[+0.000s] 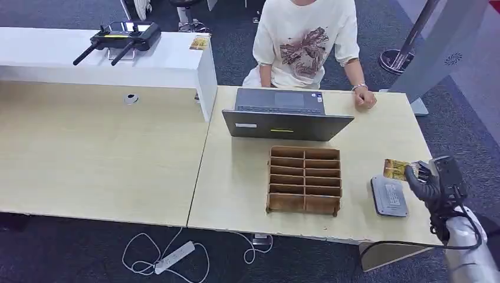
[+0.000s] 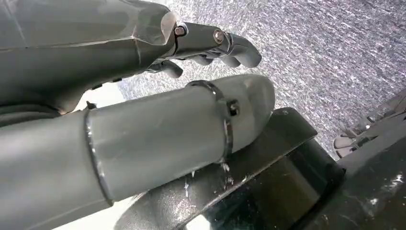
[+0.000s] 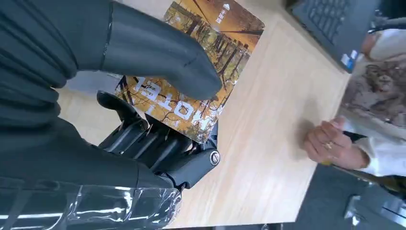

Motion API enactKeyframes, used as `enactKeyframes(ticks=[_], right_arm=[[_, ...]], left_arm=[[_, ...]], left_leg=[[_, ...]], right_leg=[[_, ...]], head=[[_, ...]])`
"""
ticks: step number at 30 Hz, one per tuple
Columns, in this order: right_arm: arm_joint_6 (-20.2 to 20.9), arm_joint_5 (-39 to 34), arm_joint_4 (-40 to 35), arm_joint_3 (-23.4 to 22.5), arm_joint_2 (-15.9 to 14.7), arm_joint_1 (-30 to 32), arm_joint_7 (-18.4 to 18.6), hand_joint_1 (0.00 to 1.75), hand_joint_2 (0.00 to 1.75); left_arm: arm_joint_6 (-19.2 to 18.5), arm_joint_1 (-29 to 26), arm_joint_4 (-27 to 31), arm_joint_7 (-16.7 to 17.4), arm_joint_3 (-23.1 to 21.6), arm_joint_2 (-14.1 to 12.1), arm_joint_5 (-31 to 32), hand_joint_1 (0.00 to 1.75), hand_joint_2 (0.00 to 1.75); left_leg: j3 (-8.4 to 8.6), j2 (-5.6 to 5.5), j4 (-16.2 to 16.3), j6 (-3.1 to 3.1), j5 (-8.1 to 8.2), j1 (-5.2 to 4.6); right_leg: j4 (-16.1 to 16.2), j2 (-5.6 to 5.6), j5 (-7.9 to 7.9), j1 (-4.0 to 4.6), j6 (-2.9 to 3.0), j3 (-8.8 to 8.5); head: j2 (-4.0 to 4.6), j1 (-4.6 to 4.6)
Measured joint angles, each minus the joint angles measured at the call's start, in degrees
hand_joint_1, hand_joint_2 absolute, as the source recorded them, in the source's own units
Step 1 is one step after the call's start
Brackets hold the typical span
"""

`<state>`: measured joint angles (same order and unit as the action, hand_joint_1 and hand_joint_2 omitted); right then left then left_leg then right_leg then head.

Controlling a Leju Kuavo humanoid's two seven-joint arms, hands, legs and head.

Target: Pass the card to the sensor for recognition and then transmit it.

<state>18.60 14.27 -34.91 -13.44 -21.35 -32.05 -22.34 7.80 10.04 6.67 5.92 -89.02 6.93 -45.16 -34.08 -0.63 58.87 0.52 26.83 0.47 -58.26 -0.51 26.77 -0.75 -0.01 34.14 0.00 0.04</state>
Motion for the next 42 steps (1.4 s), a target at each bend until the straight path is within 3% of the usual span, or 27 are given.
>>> enactKeyframes(ticks=[8,11,17,22,26,33,37,42], right_arm=[[0.6,-4.0,-3.9,-2.1,1.5,1.4,-1.6,1.75,1.75],[-1.7,-5.5,-7.3,-2.5,2.4,2.4,-4.2,1.75,1.75],[-4.1,-12.6,-19.0,-2.8,5.8,4.2,-4.2,1.75,1.75],[-9.6,-14.1,-27.7,-2.6,7.9,5.2,-5.2,1.75,1.75],[-18.0,-8.7,-32.7,-1.0,8.5,5.8,-6.6,1.75,1.75],[-34.2,8.7,-38.6,3.6,8.5,5.6,-7.5,1.75,1.75],[-37.8,14.7,-39.7,6.6,8.4,4.6,-6.3,1.75,1.75],[-38.5,16.4,-40.1,8.6,8.1,3.7,-5.9,1.75,1.75]], left_arm=[[0.0,0.0,0.0,0.0,0.0,0.0,0.8,0.00,0.00],[0.1,0.0,0.0,0.0,0.0,0.0,1.2,0.00,0.00],[0.0,0.1,0.0,0.0,0.0,0.1,1.9,0.00,0.00],[-0.1,0.1,0.0,-0.5,0.0,0.3,2.0,0.00,0.00],[-0.3,0.0,0.3,-0.8,0.0,0.8,1.9,0.00,0.00],[-0.5,-0.1,0.3,-1.0,0.0,1.0,1.5,0.00,0.00],[-0.6,-0.2,0.3,-1.0,0.0,1.0,1.4,0.00,0.00],[-0.6,-0.2,0.3,-1.2,0.0,1.0,1.4,0.00,0.00]], left_leg=[[0.00,0.00,0.0,0.00,0.00,0.00],[-0.02,0.00,0.0,0.00,0.00,0.00],[0.00,0.00,0.0,0.01,-0.01,0.00],[-0.01,0.01,0.0,0.01,-0.01,0.01],[-0.02,0.02,0.0,0.01,-0.01,0.00],[-0.01,0.03,0.0,0.01,-0.01,0.01],[0.02,0.07,0.0,0.02,-0.01,0.03],[0.01,0.07,0.0,0.02,-0.01,0.02]], right_leg=[[0.0,0.00,0.00,0.00,0.00,0.00],[0.0,0.00,0.00,0.00,0.00,0.00],[0.0,0.01,0.00,0.01,0.00,0.02],[0.0,0.01,0.00,0.01,0.00,0.02],[0.0,0.02,0.00,0.00,0.00,0.02],[0.0,0.03,0.00,0.02,0.00,0.02],[0.0,0.05,0.00,0.03,0.01,0.02],[0.0,0.05,0.00,0.03,0.01,0.01]], head=[[0.00,0.00],[0.00,-0.02],[0.00,0.00],[0.00,-0.02],[0.00,-0.02],[0.00,-0.02],[0.00,-0.02],[0.00,-0.02]])
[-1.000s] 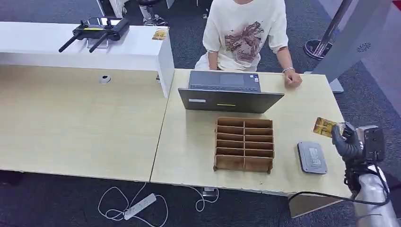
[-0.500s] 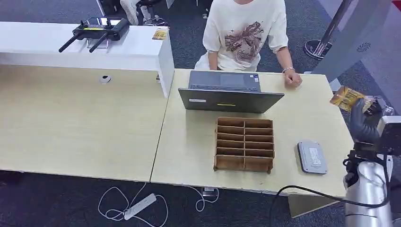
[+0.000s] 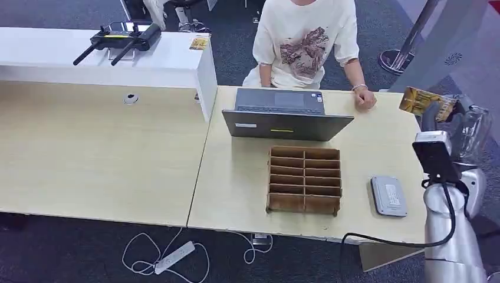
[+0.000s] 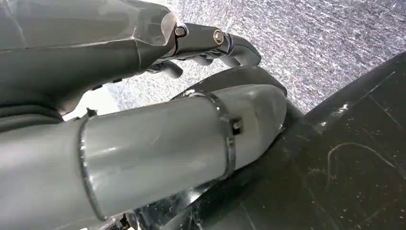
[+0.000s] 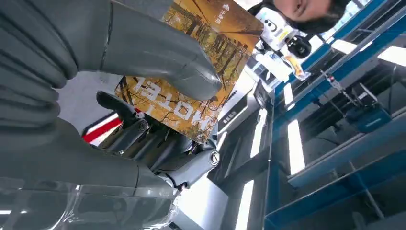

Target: Pass the card to the sensor for recognition and then transmit it.

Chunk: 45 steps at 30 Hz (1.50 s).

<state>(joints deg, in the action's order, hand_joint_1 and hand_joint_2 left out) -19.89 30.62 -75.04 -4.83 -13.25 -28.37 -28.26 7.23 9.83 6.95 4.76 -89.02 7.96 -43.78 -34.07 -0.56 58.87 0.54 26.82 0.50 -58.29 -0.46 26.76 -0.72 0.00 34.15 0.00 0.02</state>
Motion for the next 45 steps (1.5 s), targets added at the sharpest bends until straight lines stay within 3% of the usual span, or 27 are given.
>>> enactKeyframes(ticks=[4,8,10,12,15,20,26,36,41,45], right_arm=[[-0.7,0.8,0.0,0.6,0.0,-0.3,0.1,1.75,1.75],[-5.8,12.7,0.7,3.0,-1.2,-2.7,3.8,1.75,1.75],[-7.6,22.2,2.8,5.3,-2.1,-5.8,7.6,1.75,1.75],[-6.6,28.8,6.2,8.3,-3.0,-9.9,10.7,1.75,1.75],[-5.2,33.5,11.5,12.4,-3.2,-15.9,12.5,1.75,1.75],[-1.2,37.3,21.5,19.8,-2.7,-25.6,14.9,1.75,1.75],[4.7,37.0,30.4,24.5,-0.9,-33.7,16.3,1.75,1.75],[14.9,34.3,41.6,28.3,2.9,-44.3,19.3,1.75,1.75],[22.0,34.4,46.3,30.1,4.4,-48.6,25.4,1.75,1.75],[24.7,34.4,49.1,30.9,5.0,-50.9,27.7,1.75,1.75]], left_arm=[[0.0,0.0,0.0,0.0,0.0,0.0,0.0,0.00,0.00],[-0.1,0.0,0.0,0.0,0.0,0.0,0.1,0.00,0.00],[-0.2,0.0,0.0,0.0,0.0,0.0,0.4,0.00,0.00],[-0.3,0.0,0.0,-0.1,0.0,0.0,0.5,0.00,0.00],[-0.5,0.0,0.0,-0.1,0.0,0.0,0.4,0.00,0.00],[-0.6,0.0,0.0,-0.1,0.0,0.0,0.0,0.00,0.00],[-0.7,-0.1,0.0,-0.6,0.0,-0.1,-0.6,0.00,0.00],[-0.7,-0.3,0.0,-0.8,0.0,-0.1,-1.1,0.00,0.00],[-0.7,-0.5,0.0,-1.2,0.0,-0.1,-1.6,0.00,0.00],[-0.7,-0.6,0.0,-1.2,0.0,-0.2,-1.7,0.00,0.00]], left_leg=[[-0.02,-0.01,0.0,0.00,0.00,-0.01],[-0.03,0.01,0.0,0.00,0.00,-0.02],[-0.01,0.05,0.0,0.00,0.00,-0.02],[0.00,0.08,0.0,-0.04,-0.04,-0.01],[0.00,0.08,0.0,-0.01,-0.09,-0.01],[-0.01,0.04,0.0,-0.02,-0.11,0.00],[-0.04,0.04,0.0,-0.02,-0.11,0.00],[-0.03,0.04,0.0,-0.02,-0.11,0.00],[-0.03,0.03,0.0,-0.02,-0.11,0.00],[-0.03,0.03,0.0,-0.02,-0.11,0.00]], right_leg=[[0.0,0.00,0.00,-0.01,0.00,0.00],[0.0,0.03,0.00,-0.02,0.00,0.01],[0.0,0.06,-0.01,-0.02,0.00,0.00],[0.0,0.09,-0.04,-0.02,0.00,0.01],[0.0,0.07,-0.07,-0.01,0.03,0.01],[-0.1,0.02,-0.07,0.00,0.03,0.01],[-0.1,0.02,-0.07,0.00,0.03,0.03],[-0.1,0.02,-0.07,0.00,0.03,0.03],[-0.1,0.01,-0.07,0.00,0.03,0.05],[-0.1,0.02,-0.07,0.00,0.03,0.04]], head=[[0.00,0.00],[0.00,0.00],[0.00,0.00],[0.00,0.02],[0.00,0.02],[0.00,0.02],[0.00,0.00],[0.00,-0.04],[0.00,-0.02],[0.00,0.00]])
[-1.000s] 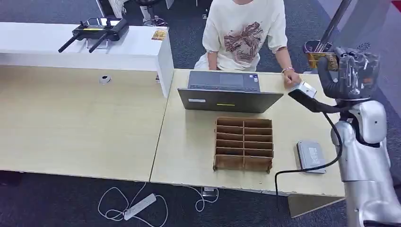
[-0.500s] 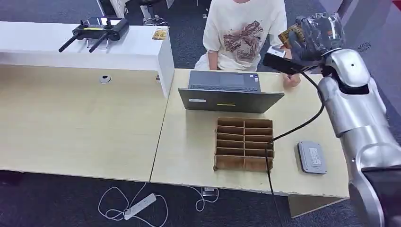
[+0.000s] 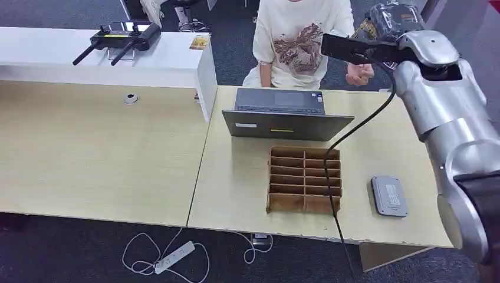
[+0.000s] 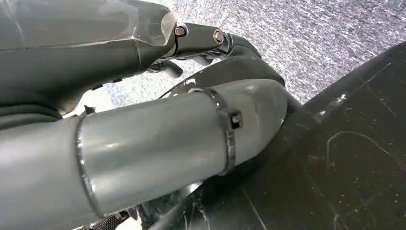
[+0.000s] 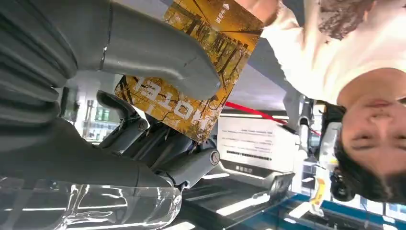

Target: Pass the card to the sensor for recognition and then transmit it.

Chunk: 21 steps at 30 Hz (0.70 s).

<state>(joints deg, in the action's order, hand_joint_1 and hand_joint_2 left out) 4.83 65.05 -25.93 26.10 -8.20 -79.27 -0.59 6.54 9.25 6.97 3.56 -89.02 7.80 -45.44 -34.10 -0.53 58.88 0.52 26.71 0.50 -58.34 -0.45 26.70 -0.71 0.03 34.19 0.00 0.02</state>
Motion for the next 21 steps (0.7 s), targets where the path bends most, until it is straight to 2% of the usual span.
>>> enactKeyframes(ticks=[9,15,21], right_arm=[[0.4,0.2,2.6,0.7,0.7,-1.7,0.4,1.75,1.75],[4.2,0.7,4.1,1.1,1.4,-2.7,4.8,1.75,1.75],[4.5,0.6,5.4,1.2,1.7,-3.0,5.9,1.75,1.75]], left_arm=[[0.0,0.0,0.0,0.0,0.0,0.0,0.0,0.00,0.00],[0.1,-0.1,0.0,0.0,0.0,0.0,0.0,0.00,0.00],[0.1,-0.1,0.0,0.0,0.0,0.0,0.0,0.00,0.00]], left_leg=[[0.01,0.00,0.0,0.00,0.00,0.00],[0.02,0.00,0.0,0.00,0.00,0.00],[0.02,0.01,0.0,0.00,0.00,0.00]], right_leg=[[0.0,0.00,0.00,0.00,0.00,0.00],[0.0,0.02,0.00,0.00,0.00,0.00],[0.0,0.02,0.00,0.00,0.00,0.00]], head=[[0.00,0.00],[0.00,0.00],[0.00,0.00]])
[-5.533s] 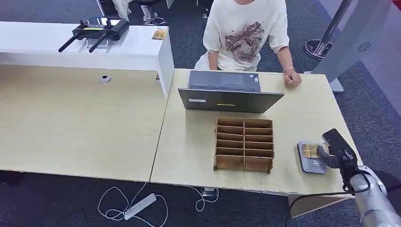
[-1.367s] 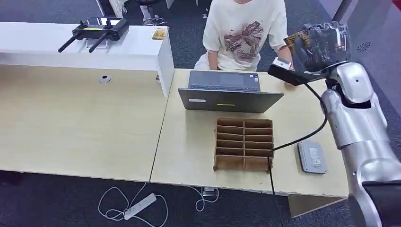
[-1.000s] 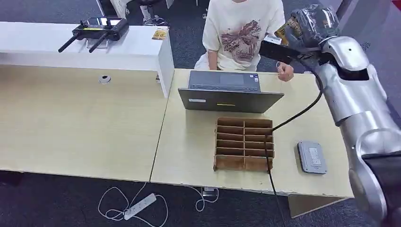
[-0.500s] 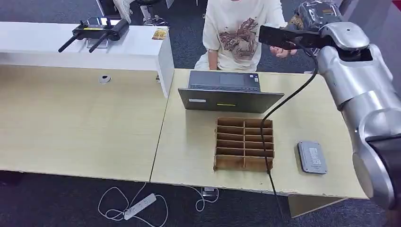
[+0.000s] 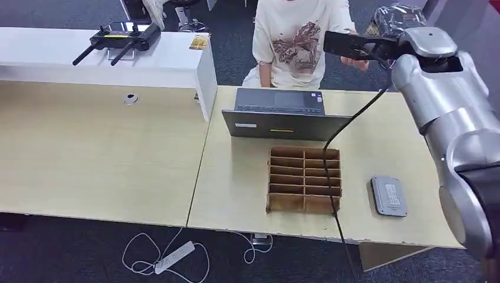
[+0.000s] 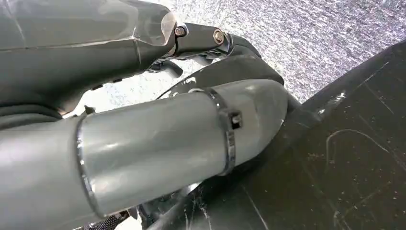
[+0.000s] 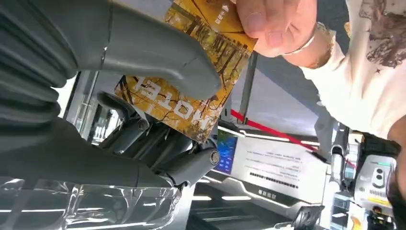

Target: Pass the card to the sensor for recognition and then transmit it.

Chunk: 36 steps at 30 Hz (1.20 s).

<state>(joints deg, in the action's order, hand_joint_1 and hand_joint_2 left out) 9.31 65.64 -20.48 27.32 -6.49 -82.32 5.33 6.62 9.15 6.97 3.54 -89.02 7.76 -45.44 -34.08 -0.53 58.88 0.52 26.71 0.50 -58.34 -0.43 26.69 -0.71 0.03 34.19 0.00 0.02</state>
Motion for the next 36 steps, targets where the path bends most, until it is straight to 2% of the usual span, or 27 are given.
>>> enactKeyframes(ticks=[5,6,7,8,18,21,27,36], right_arm=[[-0.3,0.0,0.7,0.0,0.0,0.0,0.0,1.75,1.75],[-0.3,0.0,0.9,0.0,0.0,0.0,0.0,1.29,1.75],[-0.4,0.0,0.9,0.0,0.0,0.0,0.0,0.35,1.75],[-0.6,0.0,1.1,0.0,0.0,0.0,-0.2,0.00,1.75],[-3.3,-0.5,1.3,-0.1,-0.6,0.1,-1.1,0.00,1.75],[-4.6,-3.0,1.3,-1.1,-0.9,0.4,-2.6,0.00,1.75],[-6.7,-12.2,0.3,-6.1,-1.9,2.0,-9.5,0.00,1.75],[-4.1,-32.8,-4.0,-19.6,-4.4,6.8,-24.2,0.00,1.75]], left_arm=[[-0.6,0.0,0.0,-0.4,0.0,-0.1,0.6,0.00,0.00],[-0.7,0.0,0.0,-0.4,0.0,-0.2,0.7,0.00,0.00],[-0.7,0.0,0.0,-0.4,0.0,-0.2,0.7,0.00,0.00],[-0.8,0.0,0.0,-0.4,0.0,-0.2,0.9,0.00,0.00],[-1.4,0.1,0.0,-0.5,0.0,-0.4,1.7,0.00,0.00],[-1.5,0.1,0.0,-0.5,0.0,-0.4,1.6,0.00,0.00],[-1.4,0.1,0.0,-0.7,0.0,-0.4,1.6,0.00,0.00],[-0.2,-0.1,0.0,-1.0,0.0,-0.3,0.9,0.00,0.00]], left_leg=[[0.01,0.00,0.0,0.00,0.00,0.00],[0.01,0.00,0.0,0.00,0.00,-0.01],[0.01,0.01,0.0,0.00,0.00,-0.01],[0.02,0.01,0.0,0.00,0.00,-0.01],[0.02,0.01,0.0,0.00,0.00,0.00],[0.03,0.01,0.0,0.00,0.00,0.00],[0.02,0.01,0.0,0.00,0.00,-0.01],[0.01,0.00,0.0,-0.01,0.01,-0.01]], right_leg=[[0.0,0.00,0.00,0.00,0.00,0.00],[0.0,0.01,0.00,-0.01,0.00,0.00],[0.0,0.01,0.00,-0.01,0.00,0.00],[0.0,0.01,0.00,0.00,0.00,0.00],[0.0,0.04,0.00,0.00,0.00,0.02],[0.0,0.04,0.00,0.00,0.00,0.02],[0.0,0.02,0.00,-0.01,0.00,0.02],[0.1,0.02,0.00,-0.01,0.00,0.01]], head=[[0.00,0.00],[0.00,0.00],[0.00,0.00],[0.00,0.00],[0.00,0.00],[0.00,0.00],[0.00,0.00],[0.00,0.00]])
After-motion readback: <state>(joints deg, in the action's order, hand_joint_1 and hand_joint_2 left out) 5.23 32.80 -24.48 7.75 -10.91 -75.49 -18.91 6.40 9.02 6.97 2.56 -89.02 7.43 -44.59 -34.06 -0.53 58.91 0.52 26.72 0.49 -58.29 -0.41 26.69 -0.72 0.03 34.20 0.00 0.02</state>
